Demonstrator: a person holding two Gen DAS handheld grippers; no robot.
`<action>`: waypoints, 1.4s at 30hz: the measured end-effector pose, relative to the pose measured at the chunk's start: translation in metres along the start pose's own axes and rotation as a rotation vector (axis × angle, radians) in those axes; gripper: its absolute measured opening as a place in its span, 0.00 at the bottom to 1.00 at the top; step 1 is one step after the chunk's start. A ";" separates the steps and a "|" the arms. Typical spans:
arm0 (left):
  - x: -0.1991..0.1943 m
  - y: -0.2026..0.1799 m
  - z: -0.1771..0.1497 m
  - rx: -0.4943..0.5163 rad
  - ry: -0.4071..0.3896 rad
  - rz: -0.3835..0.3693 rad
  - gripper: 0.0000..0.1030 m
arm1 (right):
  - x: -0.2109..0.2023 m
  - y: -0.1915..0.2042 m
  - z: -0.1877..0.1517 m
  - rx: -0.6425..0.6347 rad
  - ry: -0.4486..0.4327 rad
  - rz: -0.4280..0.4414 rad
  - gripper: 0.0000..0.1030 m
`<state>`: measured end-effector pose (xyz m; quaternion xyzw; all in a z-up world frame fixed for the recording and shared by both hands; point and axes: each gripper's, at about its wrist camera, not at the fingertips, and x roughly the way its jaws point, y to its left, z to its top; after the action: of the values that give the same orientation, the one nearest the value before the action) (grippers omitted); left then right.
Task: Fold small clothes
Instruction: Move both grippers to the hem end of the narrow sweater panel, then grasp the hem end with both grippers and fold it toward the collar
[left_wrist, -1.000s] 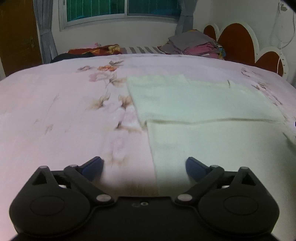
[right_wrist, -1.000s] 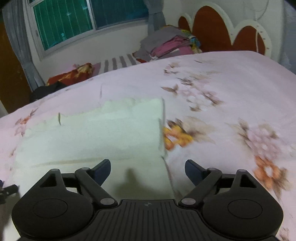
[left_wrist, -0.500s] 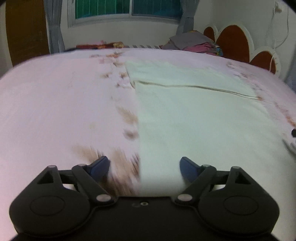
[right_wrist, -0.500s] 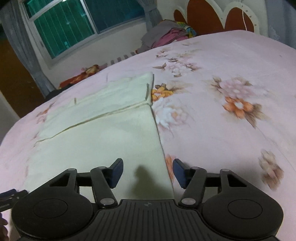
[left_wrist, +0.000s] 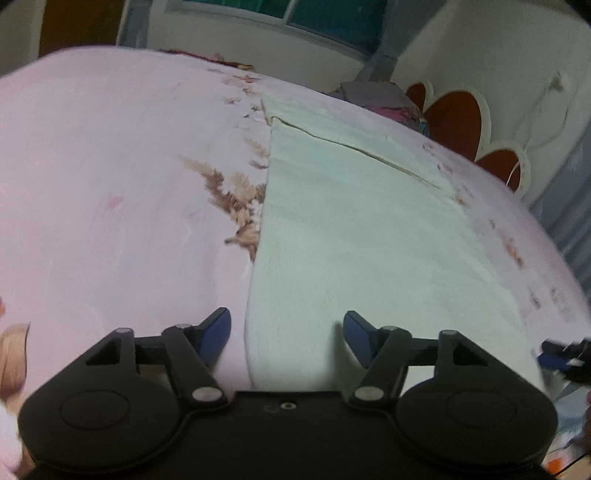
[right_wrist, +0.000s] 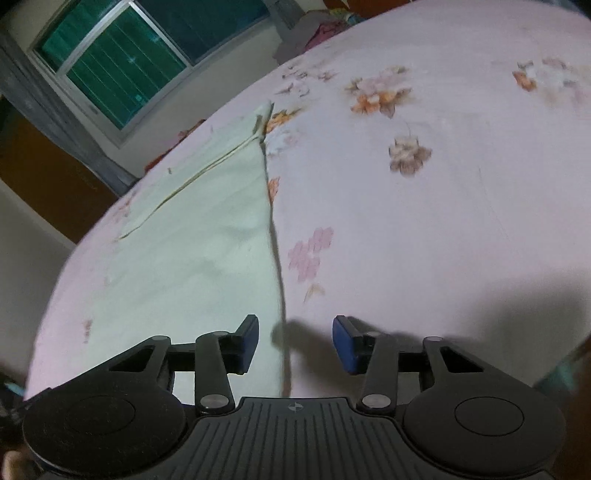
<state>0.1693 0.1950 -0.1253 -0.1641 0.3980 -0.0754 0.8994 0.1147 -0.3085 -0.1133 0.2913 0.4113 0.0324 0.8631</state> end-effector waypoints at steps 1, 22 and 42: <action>-0.002 0.003 -0.002 -0.023 0.000 -0.017 0.61 | -0.002 0.001 -0.002 -0.004 0.002 0.009 0.44; 0.020 0.035 -0.017 -0.341 0.050 -0.303 0.47 | 0.015 -0.006 -0.010 0.048 0.091 0.202 0.27; 0.004 0.028 0.002 -0.384 -0.087 -0.298 0.03 | -0.002 0.001 -0.002 0.010 0.022 0.307 0.02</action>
<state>0.1735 0.2208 -0.1370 -0.3918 0.3375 -0.1229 0.8471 0.1125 -0.3071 -0.1120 0.3548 0.3714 0.1650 0.8420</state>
